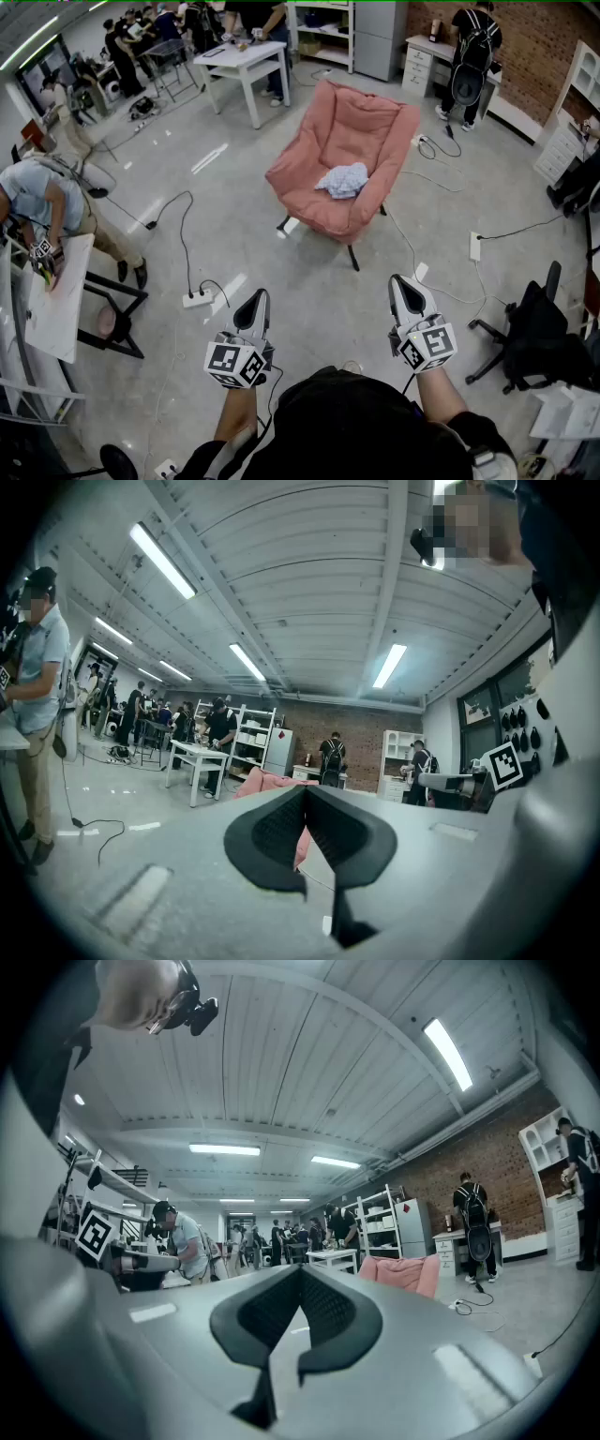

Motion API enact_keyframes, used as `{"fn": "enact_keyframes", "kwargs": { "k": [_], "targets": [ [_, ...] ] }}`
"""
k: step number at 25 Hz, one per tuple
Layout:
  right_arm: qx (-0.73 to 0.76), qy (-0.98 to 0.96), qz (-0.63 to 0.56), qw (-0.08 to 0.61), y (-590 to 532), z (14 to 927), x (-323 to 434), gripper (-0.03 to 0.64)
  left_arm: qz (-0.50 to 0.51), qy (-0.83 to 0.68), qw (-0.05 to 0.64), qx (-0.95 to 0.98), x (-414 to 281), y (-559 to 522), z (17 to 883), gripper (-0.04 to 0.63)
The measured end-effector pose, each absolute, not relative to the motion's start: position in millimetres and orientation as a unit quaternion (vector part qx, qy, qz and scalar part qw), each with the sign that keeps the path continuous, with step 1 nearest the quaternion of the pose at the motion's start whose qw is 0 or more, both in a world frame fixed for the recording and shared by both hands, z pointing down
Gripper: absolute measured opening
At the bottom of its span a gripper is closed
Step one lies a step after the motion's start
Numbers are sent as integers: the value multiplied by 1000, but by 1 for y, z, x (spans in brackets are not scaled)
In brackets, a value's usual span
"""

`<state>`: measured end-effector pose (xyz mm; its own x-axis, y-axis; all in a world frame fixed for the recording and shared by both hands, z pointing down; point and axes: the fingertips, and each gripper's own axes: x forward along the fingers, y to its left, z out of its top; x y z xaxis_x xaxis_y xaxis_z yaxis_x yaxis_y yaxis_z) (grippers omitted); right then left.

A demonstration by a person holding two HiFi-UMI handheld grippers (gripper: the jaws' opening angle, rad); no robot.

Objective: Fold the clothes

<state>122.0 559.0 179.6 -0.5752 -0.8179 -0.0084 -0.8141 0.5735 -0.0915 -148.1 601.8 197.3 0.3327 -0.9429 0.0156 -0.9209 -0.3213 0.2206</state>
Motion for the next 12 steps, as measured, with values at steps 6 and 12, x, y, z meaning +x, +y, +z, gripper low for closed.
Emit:
{"fn": "enact_keyframes", "kwargs": {
  "k": [6,12],
  "targets": [
    [-455,889,-37,28,565,186,120,5,-53,-573,90,813,-144,608,202,3],
    [-451,891,-42,26,569,186,121,5,-55,-574,94,811,-138,611,201,3]
  ]
}}
